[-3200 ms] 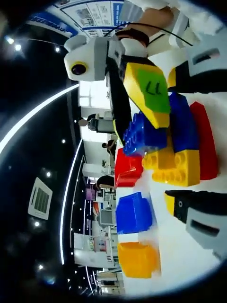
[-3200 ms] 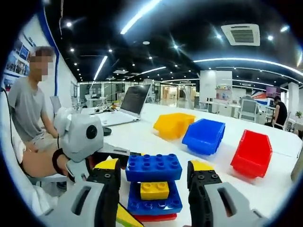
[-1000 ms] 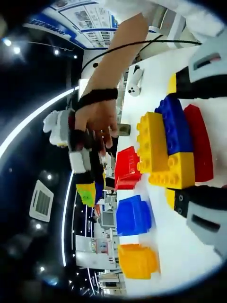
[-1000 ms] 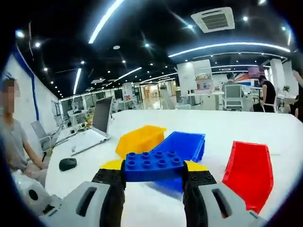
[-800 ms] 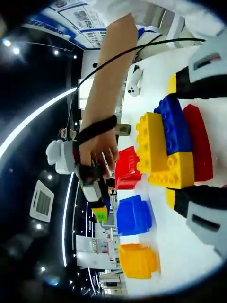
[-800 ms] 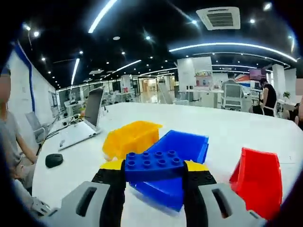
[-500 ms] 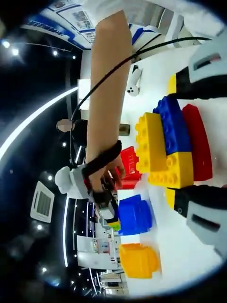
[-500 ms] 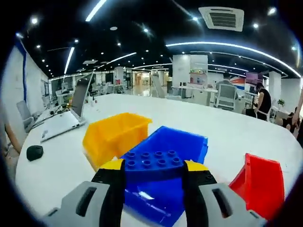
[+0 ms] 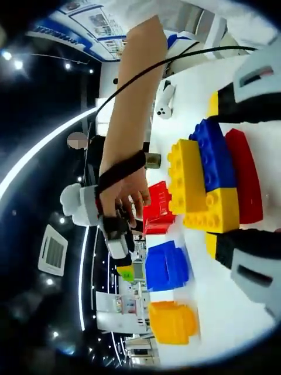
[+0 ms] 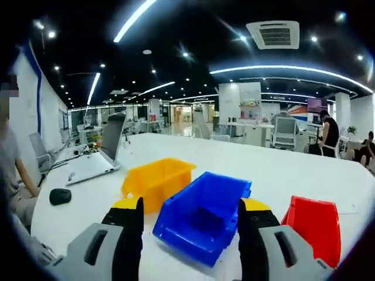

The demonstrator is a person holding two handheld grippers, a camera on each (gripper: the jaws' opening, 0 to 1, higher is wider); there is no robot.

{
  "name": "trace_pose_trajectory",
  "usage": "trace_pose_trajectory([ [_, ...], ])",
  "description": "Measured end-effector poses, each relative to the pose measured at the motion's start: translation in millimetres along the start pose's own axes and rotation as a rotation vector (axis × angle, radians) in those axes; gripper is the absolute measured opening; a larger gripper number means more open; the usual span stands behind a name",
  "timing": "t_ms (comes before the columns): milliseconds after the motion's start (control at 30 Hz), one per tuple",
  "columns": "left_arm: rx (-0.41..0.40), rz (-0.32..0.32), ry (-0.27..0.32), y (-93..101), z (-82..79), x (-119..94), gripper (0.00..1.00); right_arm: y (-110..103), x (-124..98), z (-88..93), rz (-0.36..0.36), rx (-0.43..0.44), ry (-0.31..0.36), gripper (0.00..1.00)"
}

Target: Take apart the toy blocks one by one and place each separated block into its matching bin, sorting the blocks by their type until all the connected pieces are disassembled and separated into the correct bins

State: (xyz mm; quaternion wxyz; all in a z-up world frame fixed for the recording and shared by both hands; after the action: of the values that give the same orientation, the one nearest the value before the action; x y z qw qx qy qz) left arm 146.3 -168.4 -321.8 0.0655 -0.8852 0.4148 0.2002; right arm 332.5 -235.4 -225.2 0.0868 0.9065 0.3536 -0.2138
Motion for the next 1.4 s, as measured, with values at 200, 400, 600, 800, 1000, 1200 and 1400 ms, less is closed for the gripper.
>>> trace_pose_trajectory([
  [200, -0.001, -0.001, 0.0, 0.7, 0.0, 0, 0.72, -24, -60, 13.6, -0.068, -0.008, 0.073, 0.64],
  [400, -0.001, -0.002, 0.0, 0.0, 0.0, 0, 0.72, -47, -108, 48.0, -0.134, -0.001, 0.08, 0.59],
  [600, -0.001, -0.003, 0.0, 1.0, 0.0, -1, 0.72, -70, -133, 82.9, -0.135, -0.063, 0.052, 0.52],
  [800, 0.002, -0.006, -0.002, 2.4, 0.1, -1, 0.72, -80, -139, 108.5, -0.145, -0.03, 0.037, 0.42],
  [1000, 0.003, -0.005, -0.002, 2.3, -0.2, 0, 0.72, -84, -134, 127.1, -0.15, -0.042, 0.015, 0.42],
  [1200, 0.007, -0.003, -0.003, 2.6, -0.5, 0, 0.72, -86, -132, 121.2, -0.157, -0.069, 0.028, 0.39],
  [1400, 0.008, 0.001, -0.004, 4.1, -0.2, 0, 0.72, -95, -123, 119.6, -0.151, -0.16, 0.009, 0.34],
])
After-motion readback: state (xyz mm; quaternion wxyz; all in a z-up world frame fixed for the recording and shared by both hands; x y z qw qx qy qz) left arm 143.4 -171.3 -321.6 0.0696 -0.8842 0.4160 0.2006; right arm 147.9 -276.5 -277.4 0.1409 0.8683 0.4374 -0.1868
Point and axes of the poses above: the point that each gripper's makers call its tool centre point, and the gripper's own axes: x roughly forward along the fingers, y roughly to its right, z roughly out of its underside, the point moved 7 cm from there along -x, roughly backward along the fingers, and after that the axes turned 15 degrees about -y, right-handed, at the moved point
